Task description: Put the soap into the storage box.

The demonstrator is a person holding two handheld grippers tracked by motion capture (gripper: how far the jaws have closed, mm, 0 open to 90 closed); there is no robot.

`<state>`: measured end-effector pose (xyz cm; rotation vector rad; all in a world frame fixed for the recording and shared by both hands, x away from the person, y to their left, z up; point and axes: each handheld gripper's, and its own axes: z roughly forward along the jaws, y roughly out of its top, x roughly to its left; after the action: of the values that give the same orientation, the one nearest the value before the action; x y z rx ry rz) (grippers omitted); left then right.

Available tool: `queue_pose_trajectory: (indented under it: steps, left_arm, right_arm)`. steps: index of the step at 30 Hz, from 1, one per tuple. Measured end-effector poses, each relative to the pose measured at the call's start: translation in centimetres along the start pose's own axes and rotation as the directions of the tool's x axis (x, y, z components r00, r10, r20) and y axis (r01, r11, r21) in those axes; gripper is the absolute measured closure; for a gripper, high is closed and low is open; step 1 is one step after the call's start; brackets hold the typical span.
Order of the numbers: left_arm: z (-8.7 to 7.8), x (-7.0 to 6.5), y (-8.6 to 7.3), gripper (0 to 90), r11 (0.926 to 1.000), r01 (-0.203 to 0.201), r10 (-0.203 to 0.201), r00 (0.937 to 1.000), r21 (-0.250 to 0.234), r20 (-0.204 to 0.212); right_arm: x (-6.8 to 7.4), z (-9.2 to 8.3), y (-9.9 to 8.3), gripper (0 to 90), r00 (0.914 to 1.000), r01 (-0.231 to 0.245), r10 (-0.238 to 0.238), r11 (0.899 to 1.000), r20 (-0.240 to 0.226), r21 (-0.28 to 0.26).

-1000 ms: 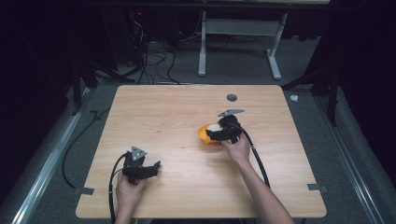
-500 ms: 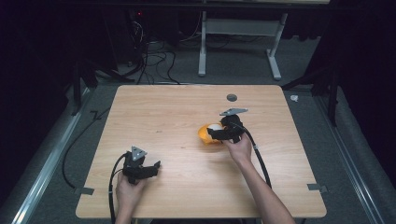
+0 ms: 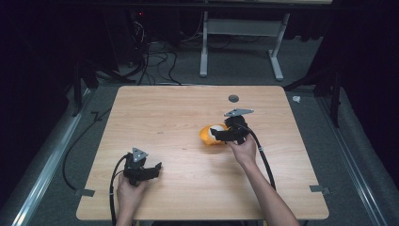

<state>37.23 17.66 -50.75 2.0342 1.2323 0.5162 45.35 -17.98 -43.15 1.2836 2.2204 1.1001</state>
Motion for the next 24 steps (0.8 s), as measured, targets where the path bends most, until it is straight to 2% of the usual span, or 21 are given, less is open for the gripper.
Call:
queue_pose_trajectory:
  steps: [24]
  left_arm:
    - [0.0,0.0,0.0,20.2,1.0,0.0,0.0,1.0,0.0,0.0]
  right_arm:
    - [-0.9,-2.6,0.0,26.7,1.0,0.0,0.0,0.999,0.006,-0.044]
